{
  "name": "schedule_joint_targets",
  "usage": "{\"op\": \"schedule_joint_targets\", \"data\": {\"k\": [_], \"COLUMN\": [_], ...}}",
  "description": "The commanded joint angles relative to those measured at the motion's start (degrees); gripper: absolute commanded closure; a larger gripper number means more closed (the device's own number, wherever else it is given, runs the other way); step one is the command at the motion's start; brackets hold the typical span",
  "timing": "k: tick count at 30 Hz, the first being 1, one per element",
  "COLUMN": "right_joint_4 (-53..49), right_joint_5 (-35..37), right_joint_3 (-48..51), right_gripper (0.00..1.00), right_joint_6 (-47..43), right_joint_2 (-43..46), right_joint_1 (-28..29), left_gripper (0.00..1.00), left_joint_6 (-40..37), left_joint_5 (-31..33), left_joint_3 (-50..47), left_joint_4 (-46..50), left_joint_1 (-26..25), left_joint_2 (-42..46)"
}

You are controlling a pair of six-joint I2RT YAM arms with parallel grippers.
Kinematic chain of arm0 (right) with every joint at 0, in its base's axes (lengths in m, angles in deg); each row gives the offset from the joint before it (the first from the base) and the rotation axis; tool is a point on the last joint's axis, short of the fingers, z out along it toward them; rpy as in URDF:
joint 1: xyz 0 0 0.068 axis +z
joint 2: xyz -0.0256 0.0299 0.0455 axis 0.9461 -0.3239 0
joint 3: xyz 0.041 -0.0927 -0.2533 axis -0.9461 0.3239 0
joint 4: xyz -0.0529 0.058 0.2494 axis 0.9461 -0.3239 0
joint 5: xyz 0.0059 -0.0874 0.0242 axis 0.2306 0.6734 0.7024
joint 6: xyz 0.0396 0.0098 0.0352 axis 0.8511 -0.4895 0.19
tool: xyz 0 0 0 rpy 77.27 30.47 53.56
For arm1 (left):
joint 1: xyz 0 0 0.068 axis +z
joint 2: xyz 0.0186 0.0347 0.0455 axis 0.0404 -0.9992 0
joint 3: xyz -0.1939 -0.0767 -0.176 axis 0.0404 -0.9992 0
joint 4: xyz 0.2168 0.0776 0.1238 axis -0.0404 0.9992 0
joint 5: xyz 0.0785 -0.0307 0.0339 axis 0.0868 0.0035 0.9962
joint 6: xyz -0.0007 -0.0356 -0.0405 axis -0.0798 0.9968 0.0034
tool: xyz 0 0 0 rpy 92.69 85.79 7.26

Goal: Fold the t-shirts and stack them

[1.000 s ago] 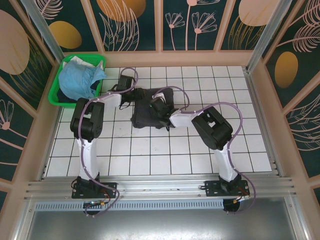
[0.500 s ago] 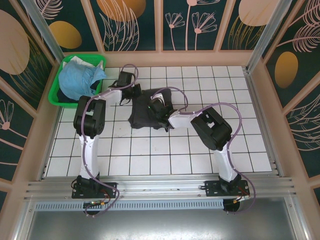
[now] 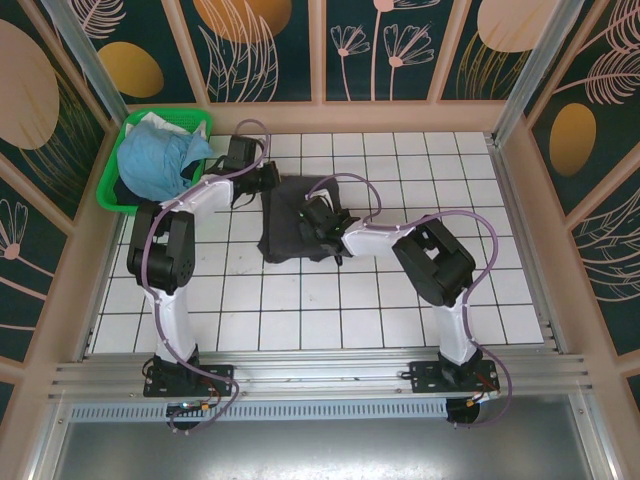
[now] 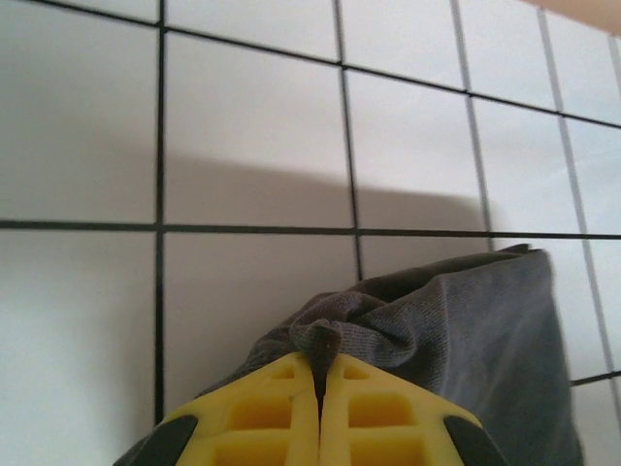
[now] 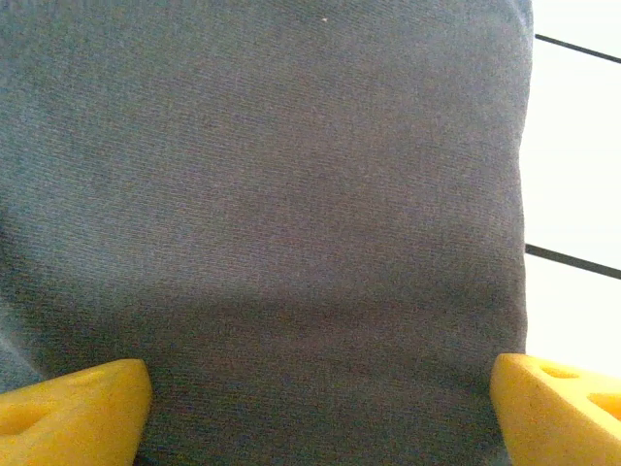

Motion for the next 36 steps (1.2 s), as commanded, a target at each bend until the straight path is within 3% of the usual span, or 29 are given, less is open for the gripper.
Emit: {"op": "schedule_joint_targets", "data": {"k": [1,7,10,13,21,24,27,30,36], "right_joint_4": [-3.2,-2.9,-3.4,-2.2,-2.2,-0.5,0.3,1.0,-6.7], "right_joint_5": [-2.3,-3.0,-1.5,-2.0,-4.8,-6.7,-7.3,-5.3,1.7], "right_joint_3": [1.6,2.5,4.8,7.0,3.3,0.3,-4.1,-7.9,-12.0], "right_gripper": [0.08,0.07,0.07,0.07,0.06,0.06,0.06,0.06,0.06], "right_joint_6": [0.6,2.0,3.4,2.7,2.6,3.8,3.6,1.1,-0.1], "right_joint_2": [1.4,-0.1,2.3,5.8,9.5,7.2,3.0,-1.9,-10.8], "right_joint_1": [0.7,0.9,1.5,1.7,2.6,2.6,2.7,3.1,2.9], "left_gripper": [1.00,1.00,0.92,0.75,0.59,0.54,0.44,0.33,0.24], "left_joint_6": [-1.3,-1.4,-1.0,-0.8,-2.3,-2.6,-2.0,-0.9,1.5], "left_joint_5": [5.3,8.3,11.9,13.7,14.2,15.6,12.2,9.7,7.8], "left_joint_3": [-1.7,-2.4,-6.1,-9.3,-8.8,-9.9,-12.7,-15.7,-24.7], "left_joint_4": [1.3,3.2,2.5,0.1,0.3,0.3,-2.3,-5.1,-12.3], "left_joint_1": [0.7,2.6,3.3,4.3,5.2,5.2,5.2,5.2,5.2], "left_joint_2": [0.8,-3.5,-1.3,0.5,0.4,2.0,5.2,10.0,22.3]}}
